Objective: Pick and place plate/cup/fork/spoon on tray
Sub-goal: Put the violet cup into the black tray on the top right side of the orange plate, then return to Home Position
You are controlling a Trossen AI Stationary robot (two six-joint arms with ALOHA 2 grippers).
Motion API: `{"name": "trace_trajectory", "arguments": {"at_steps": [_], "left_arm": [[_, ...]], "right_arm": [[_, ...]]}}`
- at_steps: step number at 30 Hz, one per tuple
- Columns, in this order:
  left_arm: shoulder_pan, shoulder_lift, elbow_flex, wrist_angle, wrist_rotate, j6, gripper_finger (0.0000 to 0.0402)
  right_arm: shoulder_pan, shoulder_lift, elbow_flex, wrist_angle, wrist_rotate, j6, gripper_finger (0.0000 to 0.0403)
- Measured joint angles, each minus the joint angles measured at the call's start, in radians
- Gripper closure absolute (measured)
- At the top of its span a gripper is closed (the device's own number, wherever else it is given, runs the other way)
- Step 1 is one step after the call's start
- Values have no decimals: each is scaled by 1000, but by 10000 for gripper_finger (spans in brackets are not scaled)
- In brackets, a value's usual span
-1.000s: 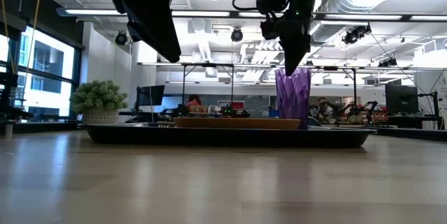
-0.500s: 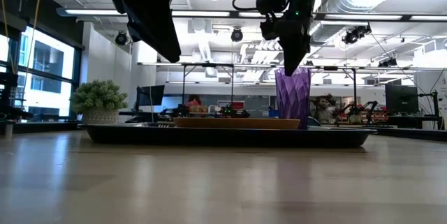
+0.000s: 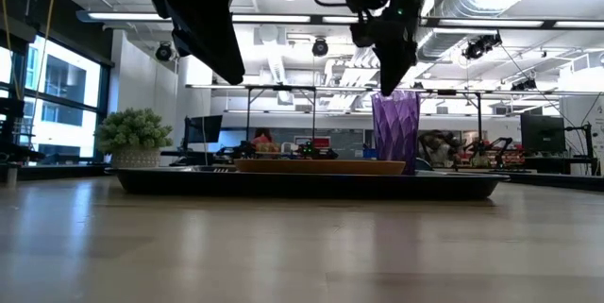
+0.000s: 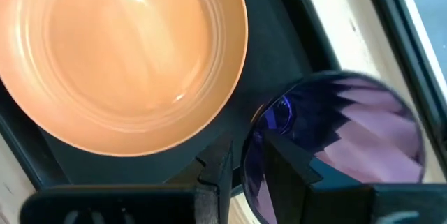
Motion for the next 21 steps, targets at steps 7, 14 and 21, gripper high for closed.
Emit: {"name": "trace_trajectory", "arguments": {"at_steps": [7,14,21], "left_arm": [[0,0,0,0,0,0,326],[0,0,0,5,-12,84,326],[-12,0,0,3,-95,163,326]], "right_arm": [[0,0,87,-40,0,0,334],[15,-2,189,-122,-41,39,334],[137,-107,103,13,-49,17,334]]}}
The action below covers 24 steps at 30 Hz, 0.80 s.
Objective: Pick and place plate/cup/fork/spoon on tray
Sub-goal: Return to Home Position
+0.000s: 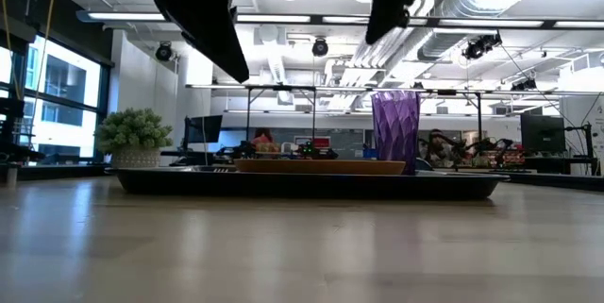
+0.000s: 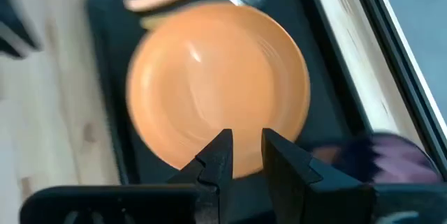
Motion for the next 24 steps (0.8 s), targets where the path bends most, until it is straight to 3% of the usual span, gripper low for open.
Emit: {"name": "trace_trajectory", "arguments": {"at_steps": [10,17,24], "left_arm": [[6,-96,-43,42,-34,70,326],[32,-272,-222,210,-27,103,326],[53,-450,-422,356,-31,97,326]], "right_arm": [[170,-299,-308,346,-2,-18,334],[256,-507,-533,552,-5,12,334],[291,-633,-710,695,-4,43,334]]}}
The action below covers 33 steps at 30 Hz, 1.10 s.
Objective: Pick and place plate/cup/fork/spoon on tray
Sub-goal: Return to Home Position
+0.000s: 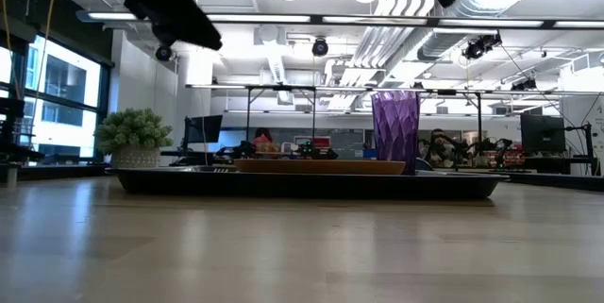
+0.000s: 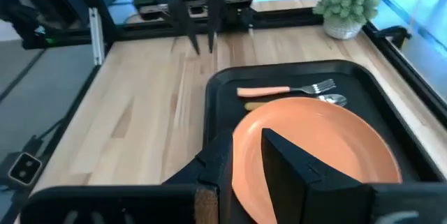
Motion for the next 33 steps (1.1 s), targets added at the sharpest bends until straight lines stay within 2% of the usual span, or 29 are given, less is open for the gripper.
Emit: {"name": "trace_trajectory", "arguments": {"at_steps": [7,12,21,33], "left_arm": [[-2,-150,-209,195,7,34,326],[0,-262,-345,337,6,35,326],[1,-382,-475,431,-1,64,326],[6,-515,-693,713,78,186,326]], "right_arm": [[5,-46,-139,134,-87,-14,334],[4,-54,-222,243,-86,-12,334],[6,-33,-238,316,-89,-15,334],[6,-1,-239,302,-91,-13,334]]}}
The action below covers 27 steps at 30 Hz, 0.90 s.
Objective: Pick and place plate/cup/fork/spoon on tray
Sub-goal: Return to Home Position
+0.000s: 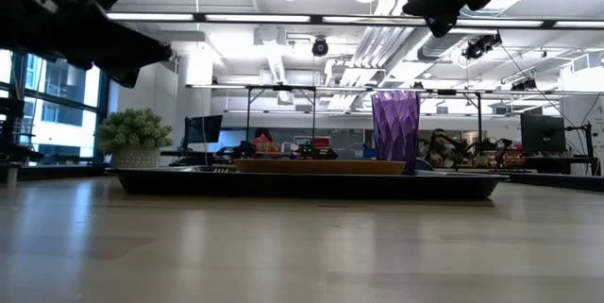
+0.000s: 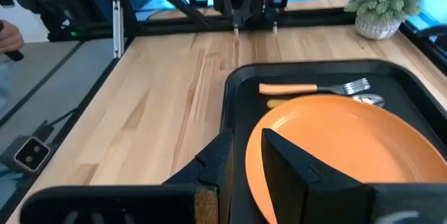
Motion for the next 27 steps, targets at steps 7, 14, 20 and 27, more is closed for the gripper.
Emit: {"name": "trace_trajectory", "arguments": {"at_steps": [7,14,20,27], "left_arm": [[0,-67,-35,7,0,39,326],[0,-112,-35,-8,0,123,326],[0,-185,-35,-32,-19,157,326],[0,-301,-35,-77,-82,183,326]], "right_arm": [[0,7,0,6,0,-22,334],[0,7,0,-2,0,-35,334],[0,7,0,-5,0,-48,334],[0,-4,-61,129,10,-56,334]]}}
